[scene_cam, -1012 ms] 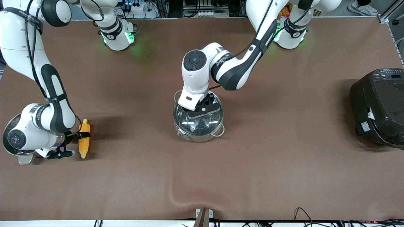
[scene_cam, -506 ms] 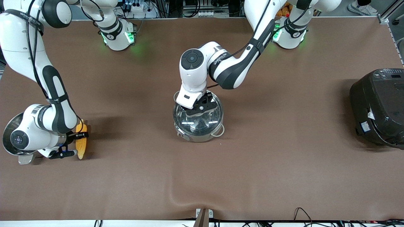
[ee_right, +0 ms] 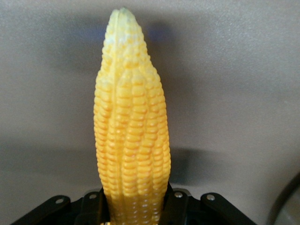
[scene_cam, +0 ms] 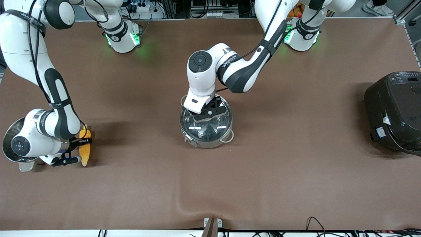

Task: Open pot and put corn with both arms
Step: 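Close the right gripper around the yellow corn cob, then lift the lid off with the left gripper while the right gripper lifts corn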

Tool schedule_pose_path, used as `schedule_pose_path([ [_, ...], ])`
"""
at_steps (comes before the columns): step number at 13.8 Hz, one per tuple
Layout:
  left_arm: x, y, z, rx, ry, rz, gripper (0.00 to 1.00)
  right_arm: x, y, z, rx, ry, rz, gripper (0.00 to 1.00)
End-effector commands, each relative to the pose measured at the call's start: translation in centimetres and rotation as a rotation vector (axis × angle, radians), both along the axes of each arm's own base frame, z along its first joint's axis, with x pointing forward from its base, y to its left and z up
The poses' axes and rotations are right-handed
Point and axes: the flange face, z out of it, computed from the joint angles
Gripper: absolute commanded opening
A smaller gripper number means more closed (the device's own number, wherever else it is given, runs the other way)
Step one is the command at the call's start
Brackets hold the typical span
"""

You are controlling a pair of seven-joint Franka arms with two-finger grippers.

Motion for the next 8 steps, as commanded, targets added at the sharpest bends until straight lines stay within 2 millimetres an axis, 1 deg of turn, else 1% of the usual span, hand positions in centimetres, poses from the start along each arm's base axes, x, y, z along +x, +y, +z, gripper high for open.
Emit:
schedule_pose_path([
  [1,-0.1,2.1,9.3,-0.029,-0.052,-0.007,0.0,0.3,0.6,0.0,0.01,-0.006,0.019,0.0],
  [2,0.5,4.4,12.4,-0.029,-0.054,-0.034,0.0,0.4,0.8,0.2,0.01,-0.009,0.022,0.0],
  [3,1.1,7.3,14.9,-0.011,-0.032,-0.069,0.0,0.5,0.8,0.3,0.01,-0.01,0.022,0.0],
  [4,1.4,10.0,16.8,0.02,-0.005,-0.112,0.0,0.5,0.8,0.4,0.01,-0.009,0.022,0.0],
  [5,2.3,13.2,17.9,0.041,0.018,-0.113,0.0,0.5,0.9,0.6,0.01,-0.01,0.023,0.0],
  [6,3.4,16.2,18.3,0.048,0.027,-0.088,0.0,0.6,1.0,0.9,0.011,-0.014,0.026,0.0],
  [7,4.5,19.6,18.2,0.062,0.037,-0.079,0.0,0.8,1.1,1.3,0.014,-0.019,0.037,0.0],
  [8,5.4,23.0,17.9,0.074,0.055,-0.119,0.0,1.1,1.4,2.6,0.018,-0.035,0.056,0.0],
])
